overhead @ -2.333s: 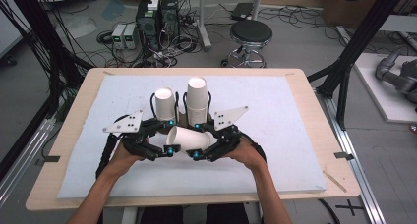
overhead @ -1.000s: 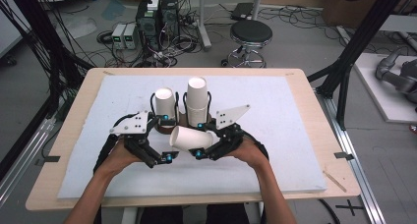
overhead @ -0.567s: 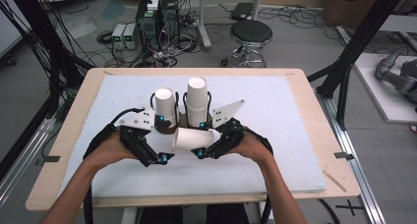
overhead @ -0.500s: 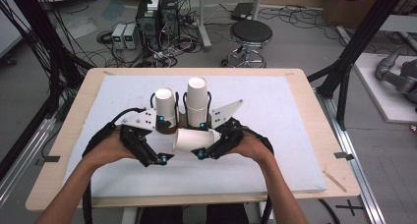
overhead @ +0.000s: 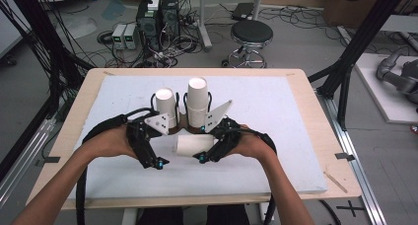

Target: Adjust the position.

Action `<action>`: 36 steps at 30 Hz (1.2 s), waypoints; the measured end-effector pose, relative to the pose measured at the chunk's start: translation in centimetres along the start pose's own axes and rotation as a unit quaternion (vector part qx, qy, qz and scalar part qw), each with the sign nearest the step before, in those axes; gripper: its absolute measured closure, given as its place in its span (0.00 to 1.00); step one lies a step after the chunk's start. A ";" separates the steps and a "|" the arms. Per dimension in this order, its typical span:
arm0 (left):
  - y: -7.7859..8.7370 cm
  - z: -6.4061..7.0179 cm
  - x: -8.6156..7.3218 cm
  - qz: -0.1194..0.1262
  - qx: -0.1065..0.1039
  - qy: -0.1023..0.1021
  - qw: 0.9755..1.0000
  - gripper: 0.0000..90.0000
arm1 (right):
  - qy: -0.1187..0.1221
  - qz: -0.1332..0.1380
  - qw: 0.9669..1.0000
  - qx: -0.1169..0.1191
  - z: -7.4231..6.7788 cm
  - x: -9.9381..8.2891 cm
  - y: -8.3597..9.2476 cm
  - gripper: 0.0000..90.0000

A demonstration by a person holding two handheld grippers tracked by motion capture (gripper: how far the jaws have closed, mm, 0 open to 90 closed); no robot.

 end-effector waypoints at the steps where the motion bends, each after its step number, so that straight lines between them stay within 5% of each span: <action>1: -0.1 0.1 0.0 -0.006 0.001 0.002 1.000 0.02 | 0.002 -0.006 1.000 0.000 0.0 0.0 0.0 0.33; 9: -1.0 0.0 0.1 -0.071 0.006 -0.006 0.997 0.02 | 0.011 -0.056 0.998 0.011 -0.2 0.1 -0.3 0.33; 16: -1.3 -0.1 0.6 -0.086 -0.003 -0.008 0.996 0.04 | 0.020 -0.082 0.996 0.018 -0.3 0.2 -0.6 0.33; 24: -2.7 -0.2 0.3 -0.133 -0.003 -0.003 0.991 0.04 | 0.033 -0.104 0.994 0.030 -0.4 0.2 -1.1 0.33; 36: -3.8 0.1 1.1 -0.138 -0.011 -0.009 0.990 0.04 | 0.032 -0.122 0.991 0.039 -0.6 0.2 -1.6 0.33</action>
Point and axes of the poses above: each handheld gripper's, and its own axes: y roughly backward along the jaws, x roughly out of its top, z roughly to its right, the point moved 5 cm from there along -y, roughly forward along the jaws, and after that the axes turned 11 degrees about y, right-handed, at the moved point
